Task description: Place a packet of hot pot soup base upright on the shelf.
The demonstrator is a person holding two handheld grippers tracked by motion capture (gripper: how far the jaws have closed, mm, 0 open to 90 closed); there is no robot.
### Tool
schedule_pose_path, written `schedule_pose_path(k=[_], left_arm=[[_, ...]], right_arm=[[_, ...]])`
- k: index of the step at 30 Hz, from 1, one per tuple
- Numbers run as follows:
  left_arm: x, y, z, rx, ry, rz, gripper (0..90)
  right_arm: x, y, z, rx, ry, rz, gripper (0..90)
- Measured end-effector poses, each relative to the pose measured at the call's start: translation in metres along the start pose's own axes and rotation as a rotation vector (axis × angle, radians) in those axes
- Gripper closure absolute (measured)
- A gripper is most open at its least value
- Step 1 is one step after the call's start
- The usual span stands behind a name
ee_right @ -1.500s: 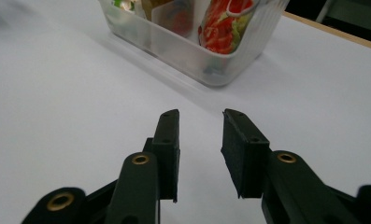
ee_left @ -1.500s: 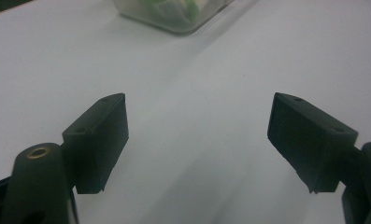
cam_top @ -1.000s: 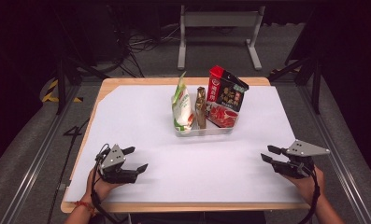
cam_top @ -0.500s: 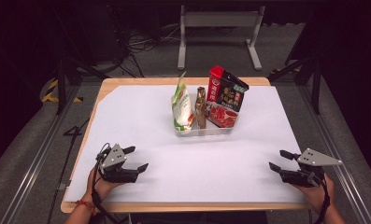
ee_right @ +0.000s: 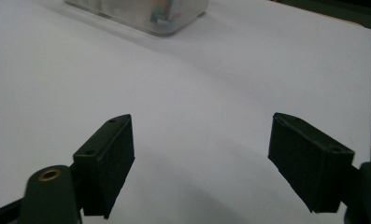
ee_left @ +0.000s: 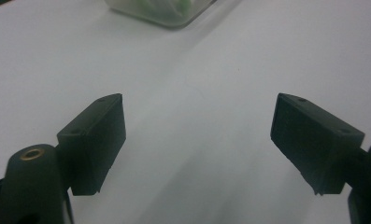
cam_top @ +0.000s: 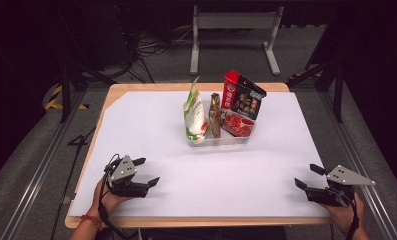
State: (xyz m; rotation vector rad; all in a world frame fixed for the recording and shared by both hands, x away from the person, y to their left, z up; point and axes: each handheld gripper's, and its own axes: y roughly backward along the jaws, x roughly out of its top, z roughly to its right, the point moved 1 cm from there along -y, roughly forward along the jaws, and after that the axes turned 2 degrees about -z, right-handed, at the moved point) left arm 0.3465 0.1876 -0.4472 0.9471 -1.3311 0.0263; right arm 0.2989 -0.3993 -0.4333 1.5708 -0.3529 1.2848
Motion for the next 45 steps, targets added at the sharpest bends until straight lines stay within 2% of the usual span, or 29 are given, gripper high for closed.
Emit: schedule_pose_path(k=[4,8,11,16,18,19,21,22,23,25,26,29,34,35,37,40,41,42,43,45], left_arm=[[0.0,0.0,0.001,0.009,-0.006,-0.006,18.9],[0.004,-0.007,0.002,0.003,0.011,-0.005,20.2],[0.007,-0.012,0.003,0.001,0.01,-0.01,20.2],[0.01,-0.014,0.004,0.02,-0.005,-0.007,21.9],[0.014,-0.017,0.001,0.015,0.016,-0.004,25.3],[0.015,-0.019,0.0,-0.001,0.022,0.003,29.2],[0.02,-0.023,-0.003,-0.034,0.027,0.033,55.5],[0.023,-0.028,-0.003,-0.038,0.035,0.026,62.0],[0.026,-0.033,-0.003,-0.036,0.035,0.019,72.9],[0.033,-0.044,-0.003,-0.055,0.028,0.005,88.2],[0.039,-0.051,-0.001,-0.056,0.024,-0.006,90.0],[0.058,-0.071,0.003,-0.067,0.002,-0.017,90.0],[0.084,-0.105,0.005,-0.089,0.015,-0.022,90.0],[0.086,-0.111,0.006,-0.083,0.018,-0.025,90.0],[0.09,-0.122,0.008,-0.045,0.012,-0.046,90.0],[0.093,-0.131,0.003,-0.008,0.049,-0.058,90.0],[0.093,-0.133,0.0,-0.04,0.064,-0.059,90.0],[0.093,-0.133,0.0,-0.04,0.064,-0.059,90.0],[0.095,-0.139,0.004,-0.012,0.035,-0.078,90.0],[0.096,-0.141,0.006,0.0,0.023,-0.086,90.0]], right_arm=[[0.0,-0.003,-0.003,-0.008,0.029,-0.013,22.7],[0.001,-0.006,-0.006,-0.004,0.047,-0.024,23.3],[0.002,-0.006,-0.007,0.003,0.033,-0.017,23.9],[0.001,-0.002,-0.01,-0.009,0.047,-0.012,27.9],[0.001,0.0,-0.01,-0.006,0.034,-0.003,29.4],[0.001,0.001,-0.01,-0.005,0.03,0.002,30.4],[0.001,0.001,-0.011,-0.007,0.026,0.004,33.0],[0.001,0.001,-0.011,-0.009,0.027,0.0,32.6],[0.001,0.001,-0.012,-0.008,0.03,-0.003,32.5],[0.001,-0.001,-0.012,-0.011,0.036,-0.012,32.6],[0.001,-0.001,-0.012,-0.01,0.036,-0.013,32.6],[0.002,-0.003,-0.013,-0.009,0.039,-0.017,32.4],[0.003,-0.004,-0.013,-0.008,0.039,-0.017,32.6],[0.003,-0.004,-0.013,-0.007,0.037,-0.016,32.6],[0.002,-0.003,-0.013,-0.009,0.034,-0.013,32.6],[0.001,-0.001,-0.011,-0.01,0.028,-0.006,32.8],[0.001,-0.001,-0.011,-0.011,0.026,-0.006,32.8],[0.001,-0.001,-0.011,-0.011,0.026,-0.006,32.8],[0.001,0.0,-0.01,-0.008,0.02,0.001,33.0],[0.001,0.0,-0.01,-0.008,0.02,0.001,32.9]])
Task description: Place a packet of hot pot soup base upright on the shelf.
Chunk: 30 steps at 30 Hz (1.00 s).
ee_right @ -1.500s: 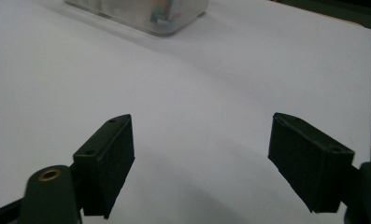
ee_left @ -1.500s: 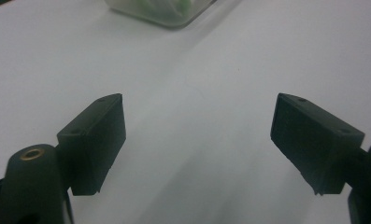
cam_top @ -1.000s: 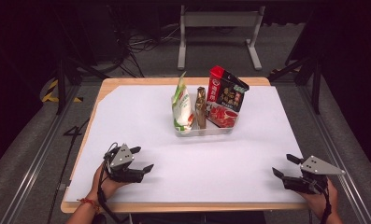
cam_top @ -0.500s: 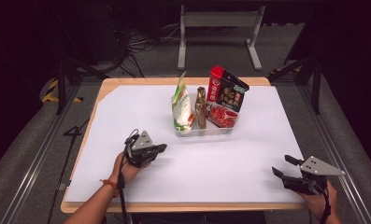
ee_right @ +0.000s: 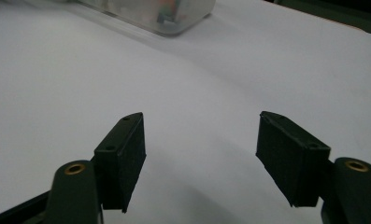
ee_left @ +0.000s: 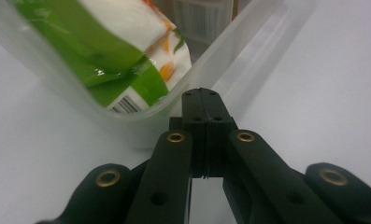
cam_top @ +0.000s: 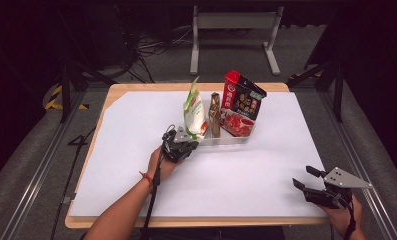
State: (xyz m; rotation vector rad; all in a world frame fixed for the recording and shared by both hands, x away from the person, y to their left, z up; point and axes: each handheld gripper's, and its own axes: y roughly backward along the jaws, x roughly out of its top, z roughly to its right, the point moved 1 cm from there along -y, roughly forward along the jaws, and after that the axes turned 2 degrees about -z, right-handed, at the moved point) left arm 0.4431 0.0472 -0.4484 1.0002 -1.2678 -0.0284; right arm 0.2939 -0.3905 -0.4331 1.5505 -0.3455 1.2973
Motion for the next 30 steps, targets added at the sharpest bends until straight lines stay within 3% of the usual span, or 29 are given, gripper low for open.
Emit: schedule_pose_path(k=[2,4,7,8,10,13,16,21,22,24,26,28,30], left_arm=[[-0.002,0.0,-0.003,0.03,0.018,-0.001,90.0],[-0.003,0.002,-0.005,0.033,0.025,-0.001,90.0],[-0.01,0.014,-0.012,0.067,0.051,0.021,89.1],[-0.014,0.021,-0.015,0.047,0.052,0.03,89.1],[-0.023,0.034,-0.017,0.068,0.03,0.039,87.2],[-0.038,0.054,-0.022,0.085,0.036,0.042,87.1],[-0.053,0.07,-0.016,0.086,-0.005,0.043,84.4],[-0.07,0.088,-0.002,0.035,0.004,0.058,82.9],[-0.075,0.092,0.005,0.027,-0.023,0.051,78.8],[-0.084,0.1,0.013,0.042,-0.055,0.04,55.3],[-0.096,0.107,0.018,0.035,-0.061,0.047,44.1],[-0.107,0.114,0.022,0.055,-0.093,0.016,29.8],[-0.114,0.121,0.022,0.043,-0.067,0.013,22.7]], right_arm=[[0.0,0.0,-0.001,0.003,0.008,-0.001,32.7],[0.0,0.0,-0.001,0.001,0.013,-0.005,32.4],[0.0,0.0,-0.001,0.002,0.015,-0.007,32.4],[0.0,0.0,-0.001,0.007,0.011,-0.007,31.9],[0.0,0.0,-0.001,0.006,0.01,-0.008,31.7],[0.0,0.001,0.0,0.009,0.014,0.0,31.9],[0.0,0.0,0.0,0.008,0.012,-0.006,31.8],[0.001,0.001,0.0,0.003,0.018,-0.007,31.9],[0.001,0.002,-0.001,0.007,0.018,-0.005,31.6],[0.002,0.005,-0.001,0.008,0.025,0.011,30.5],[0.001,0.006,0.0,0.008,0.025,0.014,29.8],[0.0,0.006,0.001,0.008,0.02,0.013,27.1],[0.0,0.006,0.001,0.018,0.018,0.019,25.2]])
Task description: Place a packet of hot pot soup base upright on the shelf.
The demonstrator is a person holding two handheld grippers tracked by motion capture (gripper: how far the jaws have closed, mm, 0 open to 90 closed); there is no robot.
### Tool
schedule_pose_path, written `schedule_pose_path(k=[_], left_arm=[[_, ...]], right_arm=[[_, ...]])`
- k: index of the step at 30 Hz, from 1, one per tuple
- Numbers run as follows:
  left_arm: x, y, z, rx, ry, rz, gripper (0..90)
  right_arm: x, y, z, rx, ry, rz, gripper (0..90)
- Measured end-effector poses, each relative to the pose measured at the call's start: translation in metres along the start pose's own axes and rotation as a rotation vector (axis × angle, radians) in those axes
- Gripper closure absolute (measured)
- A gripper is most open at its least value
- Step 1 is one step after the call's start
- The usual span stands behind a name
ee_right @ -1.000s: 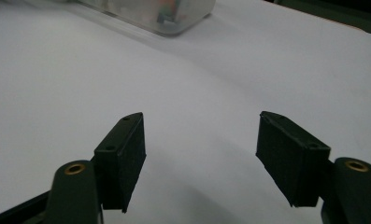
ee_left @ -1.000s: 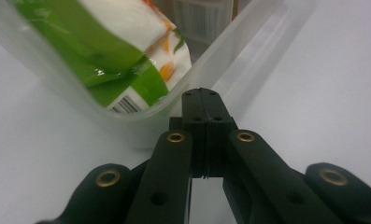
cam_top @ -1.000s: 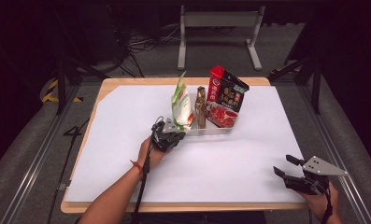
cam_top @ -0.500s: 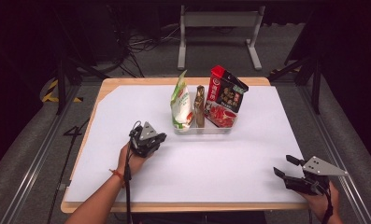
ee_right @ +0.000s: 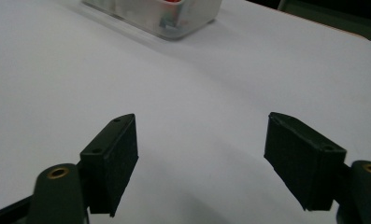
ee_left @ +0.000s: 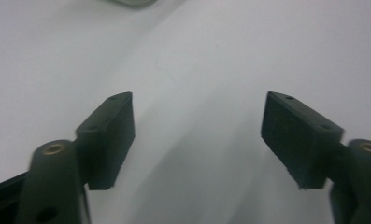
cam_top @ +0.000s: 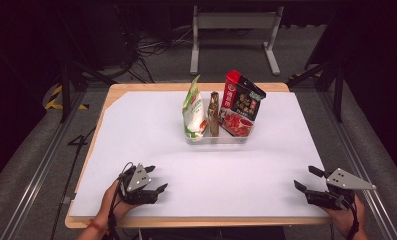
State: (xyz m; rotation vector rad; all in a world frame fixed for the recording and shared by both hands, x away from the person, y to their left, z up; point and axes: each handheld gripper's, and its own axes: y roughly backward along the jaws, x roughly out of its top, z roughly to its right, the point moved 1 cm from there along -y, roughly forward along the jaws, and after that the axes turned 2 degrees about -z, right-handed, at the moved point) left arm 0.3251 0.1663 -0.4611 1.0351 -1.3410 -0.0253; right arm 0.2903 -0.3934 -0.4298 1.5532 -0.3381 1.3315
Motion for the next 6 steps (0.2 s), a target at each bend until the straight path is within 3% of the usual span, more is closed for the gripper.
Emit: schedule_pose_path(k=[1,5,6], left_arm=[[-0.0012,0.0016,-0.0001,0.002,0.003,0.007,17.6],[-0.0011,0.0026,-0.0005,-0.023,0.011,0.019,14.4],[-0.0004,0.002,0.0003,-0.013,0.002,0.013,14.3]], right_arm=[[0.0007,-0.0004,-0.0007,-0.006,0.007,-0.001,23.0],[0.004,-0.0034,-0.0013,-0.01,0.013,-0.002,20.4],[0.0047,-0.0042,-0.0017,-0.004,0.011,-0.004,19.9]])
